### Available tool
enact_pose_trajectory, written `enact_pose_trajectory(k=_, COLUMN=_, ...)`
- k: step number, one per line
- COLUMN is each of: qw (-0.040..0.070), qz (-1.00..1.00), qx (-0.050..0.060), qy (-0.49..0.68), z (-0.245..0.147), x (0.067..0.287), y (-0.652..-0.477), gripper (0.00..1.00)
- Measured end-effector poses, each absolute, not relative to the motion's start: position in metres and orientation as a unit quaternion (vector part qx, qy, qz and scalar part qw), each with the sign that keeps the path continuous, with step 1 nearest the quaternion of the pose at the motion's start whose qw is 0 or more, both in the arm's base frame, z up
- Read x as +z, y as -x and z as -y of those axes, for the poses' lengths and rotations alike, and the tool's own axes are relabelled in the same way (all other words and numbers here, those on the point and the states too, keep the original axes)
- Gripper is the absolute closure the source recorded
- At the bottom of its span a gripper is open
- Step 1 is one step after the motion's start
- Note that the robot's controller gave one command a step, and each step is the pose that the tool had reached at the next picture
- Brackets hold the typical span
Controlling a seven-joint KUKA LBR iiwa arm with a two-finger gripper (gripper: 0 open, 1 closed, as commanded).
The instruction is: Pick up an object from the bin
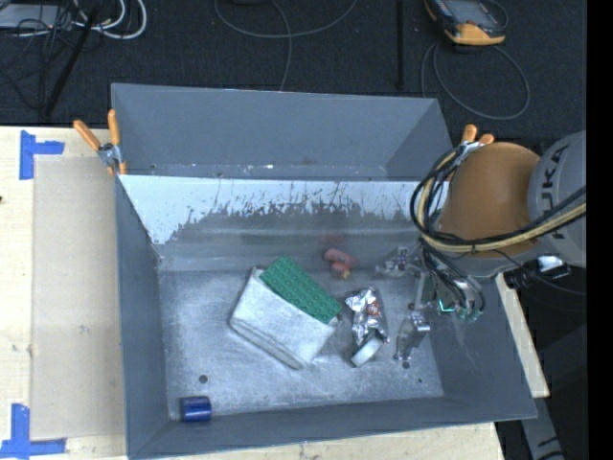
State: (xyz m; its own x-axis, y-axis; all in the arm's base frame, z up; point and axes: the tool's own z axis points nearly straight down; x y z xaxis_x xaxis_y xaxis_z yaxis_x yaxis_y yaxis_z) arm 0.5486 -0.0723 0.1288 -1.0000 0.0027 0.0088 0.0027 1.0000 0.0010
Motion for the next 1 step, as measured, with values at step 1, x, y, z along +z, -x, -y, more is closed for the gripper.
enact_pose_trajectory(k=1, qw=-0.004, qz=1.0, qx=0.001, qy=-0.03, z=0.0561, x=0.0707, y=-0.554, gripper=0.0)
